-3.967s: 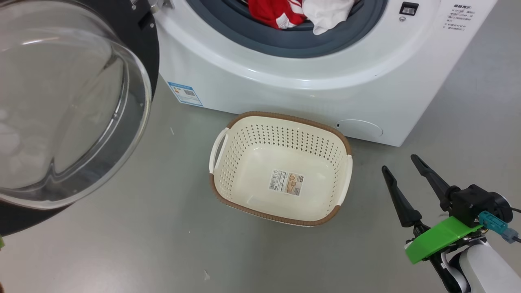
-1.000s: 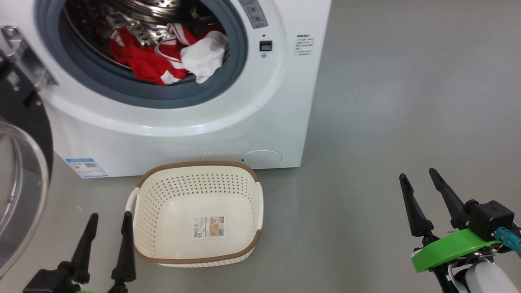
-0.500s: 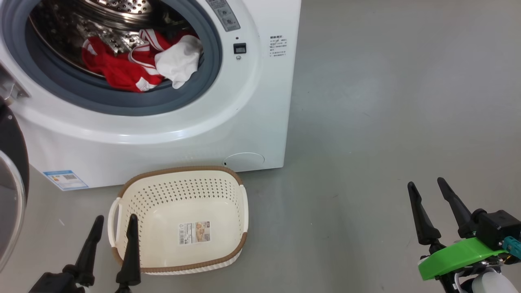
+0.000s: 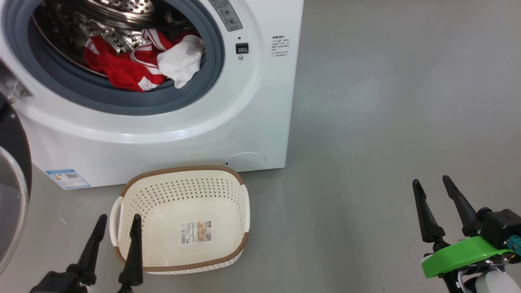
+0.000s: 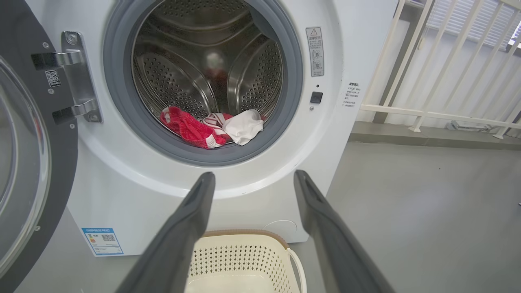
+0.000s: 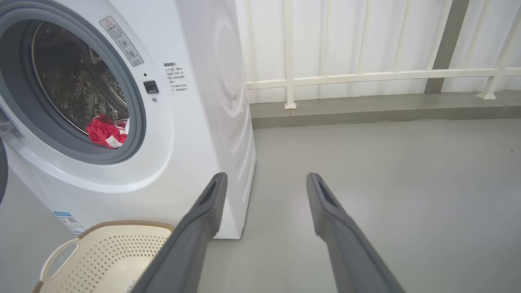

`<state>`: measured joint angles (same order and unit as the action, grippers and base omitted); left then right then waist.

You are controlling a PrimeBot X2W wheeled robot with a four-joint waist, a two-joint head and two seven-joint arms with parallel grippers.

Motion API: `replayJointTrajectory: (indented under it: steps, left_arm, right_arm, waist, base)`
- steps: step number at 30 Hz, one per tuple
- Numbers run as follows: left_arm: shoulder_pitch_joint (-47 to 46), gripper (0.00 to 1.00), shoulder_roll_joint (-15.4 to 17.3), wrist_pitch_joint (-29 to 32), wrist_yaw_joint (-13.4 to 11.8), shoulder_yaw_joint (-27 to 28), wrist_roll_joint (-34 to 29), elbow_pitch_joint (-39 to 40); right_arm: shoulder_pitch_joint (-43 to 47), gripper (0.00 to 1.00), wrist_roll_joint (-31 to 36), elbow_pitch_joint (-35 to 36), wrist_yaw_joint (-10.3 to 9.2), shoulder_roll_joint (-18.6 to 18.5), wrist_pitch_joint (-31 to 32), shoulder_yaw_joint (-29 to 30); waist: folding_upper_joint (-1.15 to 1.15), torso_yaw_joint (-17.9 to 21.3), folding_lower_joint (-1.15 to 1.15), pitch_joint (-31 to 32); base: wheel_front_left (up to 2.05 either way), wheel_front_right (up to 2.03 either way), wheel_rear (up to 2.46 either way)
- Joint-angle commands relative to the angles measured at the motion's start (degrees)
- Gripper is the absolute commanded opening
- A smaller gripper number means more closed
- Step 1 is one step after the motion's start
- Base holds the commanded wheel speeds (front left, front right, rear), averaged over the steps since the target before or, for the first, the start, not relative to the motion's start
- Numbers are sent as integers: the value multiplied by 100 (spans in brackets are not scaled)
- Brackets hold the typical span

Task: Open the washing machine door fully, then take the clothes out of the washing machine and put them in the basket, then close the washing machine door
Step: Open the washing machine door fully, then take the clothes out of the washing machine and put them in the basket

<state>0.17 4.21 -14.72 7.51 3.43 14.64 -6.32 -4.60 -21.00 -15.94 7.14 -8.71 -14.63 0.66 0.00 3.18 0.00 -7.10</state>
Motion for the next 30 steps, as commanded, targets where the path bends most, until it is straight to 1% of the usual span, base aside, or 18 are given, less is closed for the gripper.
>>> replayJointTrajectory:
  steps: [1,3,17,30]
  left_arm:
    - [-57,100,96,-28,-2,150,-30,169]
    - [-60,100,145,-28,-2,92,-95,210]
    - [-87,100,152,-28,-2,52,-74,269]
    - [-161,100,199,-28,-2,47,-29,270]
  right_arm:
    - [32,100,64,152,35,-59,-37,-111]
    - [35,100,60,152,35,-63,-37,-111]
    - [23,100,70,155,35,-64,-37,-119]
    - [-32,100,76,156,35,-60,-37,-155]
  waist:
    - [0,-9,0,12]
    - [0,-17,0,16]
    - [0,-62,0,6]
    - [0,-83,0,-80]
  base:
    - [0,0,0]
    - [0,0,0]
    - [4,-9,4]
    - [95,-117,22]
